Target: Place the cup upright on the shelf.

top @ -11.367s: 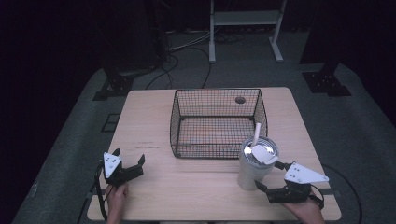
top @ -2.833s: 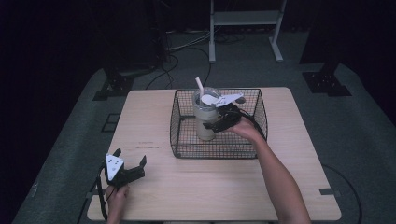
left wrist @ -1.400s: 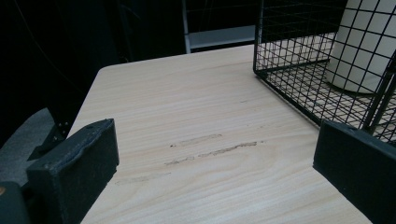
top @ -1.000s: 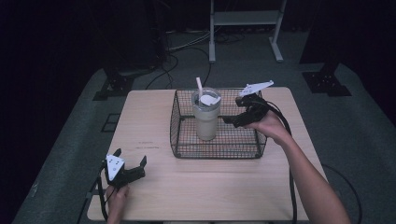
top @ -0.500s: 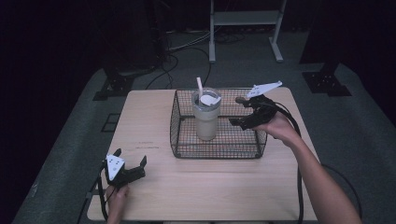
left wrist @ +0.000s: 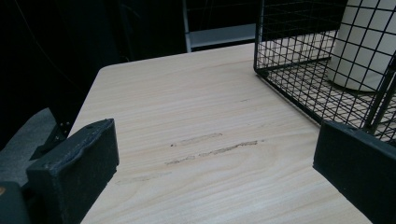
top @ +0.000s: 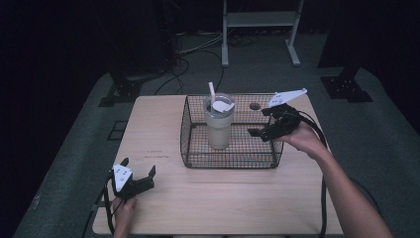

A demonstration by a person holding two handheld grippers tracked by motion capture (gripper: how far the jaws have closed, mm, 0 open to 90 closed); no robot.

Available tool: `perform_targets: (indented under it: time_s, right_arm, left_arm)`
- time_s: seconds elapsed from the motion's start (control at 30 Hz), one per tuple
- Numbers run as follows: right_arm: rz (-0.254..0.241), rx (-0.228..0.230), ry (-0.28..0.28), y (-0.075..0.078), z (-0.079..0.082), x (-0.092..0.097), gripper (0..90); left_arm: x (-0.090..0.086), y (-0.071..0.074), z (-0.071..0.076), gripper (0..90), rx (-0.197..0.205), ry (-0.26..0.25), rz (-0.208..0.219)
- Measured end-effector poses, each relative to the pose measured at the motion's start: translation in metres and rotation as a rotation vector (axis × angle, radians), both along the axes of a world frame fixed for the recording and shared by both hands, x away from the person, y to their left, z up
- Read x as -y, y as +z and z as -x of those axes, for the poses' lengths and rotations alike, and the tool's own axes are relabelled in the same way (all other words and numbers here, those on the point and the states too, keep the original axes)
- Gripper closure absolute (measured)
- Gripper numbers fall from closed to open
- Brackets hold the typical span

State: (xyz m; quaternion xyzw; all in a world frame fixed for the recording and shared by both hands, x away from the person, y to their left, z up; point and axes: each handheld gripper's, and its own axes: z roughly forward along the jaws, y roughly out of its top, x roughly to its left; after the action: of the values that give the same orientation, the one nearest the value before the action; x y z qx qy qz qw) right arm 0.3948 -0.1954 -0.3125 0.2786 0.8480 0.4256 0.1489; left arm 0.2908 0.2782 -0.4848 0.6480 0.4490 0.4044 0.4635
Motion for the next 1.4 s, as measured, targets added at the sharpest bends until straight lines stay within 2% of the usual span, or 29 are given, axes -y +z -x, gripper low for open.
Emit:
perform_targets:
  time_s: [0.8, 1.4]
  right_arm:
    - [0.015, 0.014, 0.032, -0.002, 0.026, 0.014, 9.0]
    - [0.005, 0.007, 0.049, -0.018, 0.048, 0.028, 9.0]
  left_arm:
    - [0.000, 0.000, 0.000, 0.0, -0.005, 0.000, -0.002]
    - [0.000, 0.000, 0.000, 0.0, -0.006, 0.003, -0.003]
